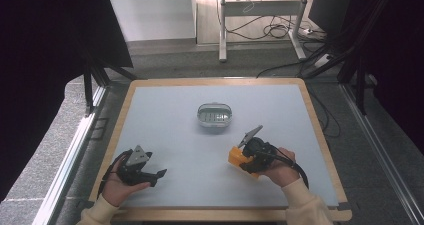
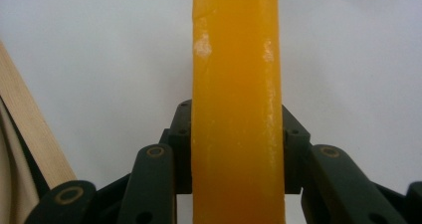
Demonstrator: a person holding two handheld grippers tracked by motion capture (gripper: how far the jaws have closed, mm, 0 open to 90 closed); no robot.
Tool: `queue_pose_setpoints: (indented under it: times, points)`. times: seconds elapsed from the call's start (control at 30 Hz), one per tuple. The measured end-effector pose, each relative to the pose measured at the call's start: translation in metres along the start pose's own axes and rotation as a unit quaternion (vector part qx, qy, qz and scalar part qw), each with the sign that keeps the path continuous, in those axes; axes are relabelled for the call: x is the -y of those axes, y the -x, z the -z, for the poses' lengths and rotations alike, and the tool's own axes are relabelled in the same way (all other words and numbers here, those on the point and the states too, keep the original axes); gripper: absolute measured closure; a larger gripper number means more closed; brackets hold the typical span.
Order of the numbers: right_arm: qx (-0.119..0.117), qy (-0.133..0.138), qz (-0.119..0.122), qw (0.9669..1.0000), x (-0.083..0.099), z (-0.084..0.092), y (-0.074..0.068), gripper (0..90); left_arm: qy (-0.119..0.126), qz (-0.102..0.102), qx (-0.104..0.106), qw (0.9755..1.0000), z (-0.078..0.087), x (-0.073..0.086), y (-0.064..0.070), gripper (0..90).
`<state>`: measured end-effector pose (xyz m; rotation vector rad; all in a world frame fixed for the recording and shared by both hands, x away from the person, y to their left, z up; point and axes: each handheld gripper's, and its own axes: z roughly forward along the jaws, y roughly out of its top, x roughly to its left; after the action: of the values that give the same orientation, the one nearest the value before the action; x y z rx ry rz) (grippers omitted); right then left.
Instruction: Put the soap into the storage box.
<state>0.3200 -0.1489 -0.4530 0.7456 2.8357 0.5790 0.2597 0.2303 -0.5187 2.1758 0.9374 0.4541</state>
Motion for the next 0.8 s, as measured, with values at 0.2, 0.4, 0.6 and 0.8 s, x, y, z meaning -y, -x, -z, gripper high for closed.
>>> queue_pose_setpoints:
  times: [0.2, 0.4, 0.6, 0.8]
  points:
    - [0.002, 0.005, 0.001, 1.0, -0.0001, 0.0022, 0.0002, 61.9, -0.001, 0.002, 0.0, 1.0, -0.0005, 0.0005, -0.0007, 18.9]
    - [0.005, 0.007, 0.001, 1.0, 0.0004, 0.0037, 0.0014, 61.9, -0.001, 0.002, 0.0, 1.0, -0.0004, 0.0007, -0.0007, 18.9]
    - [0.007, 0.014, 0.004, 0.9999, 0.0001, 0.0063, 0.0022, 61.9, -0.003, 0.001, -0.001, 1.0, -0.001, 0.001, -0.0013, 18.9]
    - [0.0, 0.023, 0.015, 0.9996, -0.0019, 0.0084, 0.0019, 61.9, -0.001, 0.004, -0.003, 1.0, -0.0001, 0.0009, -0.0017, 18.9]
